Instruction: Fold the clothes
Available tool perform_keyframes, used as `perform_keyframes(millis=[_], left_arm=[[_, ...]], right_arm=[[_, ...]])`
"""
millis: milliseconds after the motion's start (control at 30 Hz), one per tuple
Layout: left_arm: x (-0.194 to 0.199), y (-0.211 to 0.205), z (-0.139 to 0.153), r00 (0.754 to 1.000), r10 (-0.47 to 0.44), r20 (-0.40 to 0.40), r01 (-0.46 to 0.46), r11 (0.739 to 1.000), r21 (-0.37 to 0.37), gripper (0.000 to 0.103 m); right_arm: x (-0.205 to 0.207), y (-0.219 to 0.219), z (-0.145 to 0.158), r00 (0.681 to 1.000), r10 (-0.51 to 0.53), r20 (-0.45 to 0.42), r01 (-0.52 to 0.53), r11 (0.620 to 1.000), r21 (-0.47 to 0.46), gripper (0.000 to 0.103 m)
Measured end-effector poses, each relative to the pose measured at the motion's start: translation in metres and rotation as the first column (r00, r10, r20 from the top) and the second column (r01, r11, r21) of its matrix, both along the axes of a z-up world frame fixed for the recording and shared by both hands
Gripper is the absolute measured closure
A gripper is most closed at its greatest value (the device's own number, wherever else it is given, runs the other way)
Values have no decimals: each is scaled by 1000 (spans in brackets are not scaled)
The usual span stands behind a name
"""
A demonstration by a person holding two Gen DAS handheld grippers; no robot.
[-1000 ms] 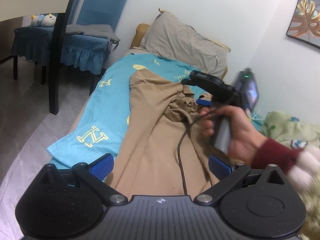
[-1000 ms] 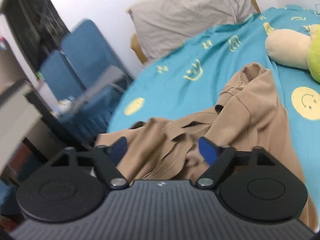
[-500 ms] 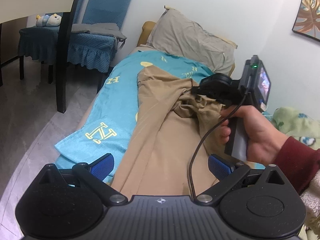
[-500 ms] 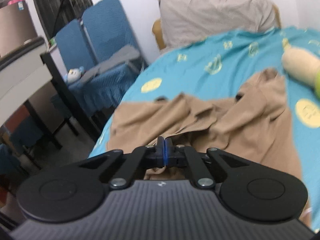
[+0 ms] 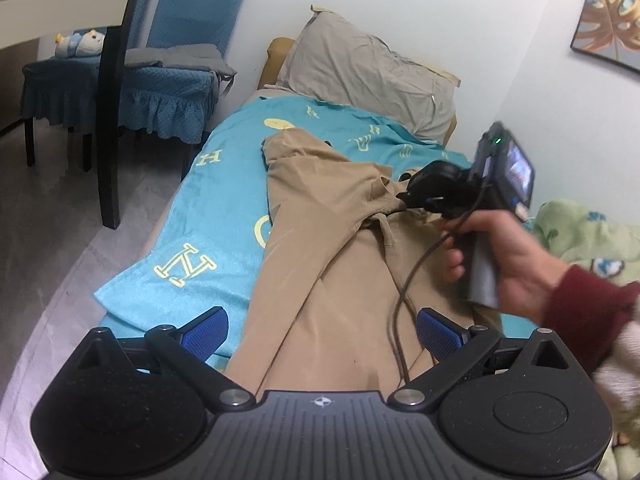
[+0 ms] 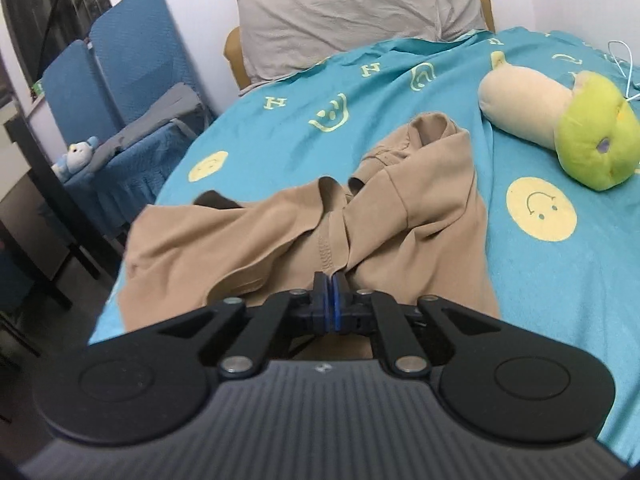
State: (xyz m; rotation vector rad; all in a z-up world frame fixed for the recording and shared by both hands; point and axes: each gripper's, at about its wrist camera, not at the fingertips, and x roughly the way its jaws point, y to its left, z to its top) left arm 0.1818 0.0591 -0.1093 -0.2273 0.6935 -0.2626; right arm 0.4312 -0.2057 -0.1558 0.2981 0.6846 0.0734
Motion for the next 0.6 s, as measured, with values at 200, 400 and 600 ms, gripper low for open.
perform_keyframes(millis=[200, 400, 600], left_arm=[[-8, -6, 7, 1000, -17, 24, 16, 999, 50, 2], [-28, -10, 19, 998, -39, 51, 34, 995, 99, 2], [-62, -4, 31, 999, -36, 22, 34, 993, 110, 2]], right_arm=[[-73, 2, 57, 994, 59, 96, -58, 998, -14, 0], [-200, 12, 119, 978, 124, 168, -119, 992, -36, 0], [-322, 13, 136, 964, 165, 208, -162, 986, -29, 0]])
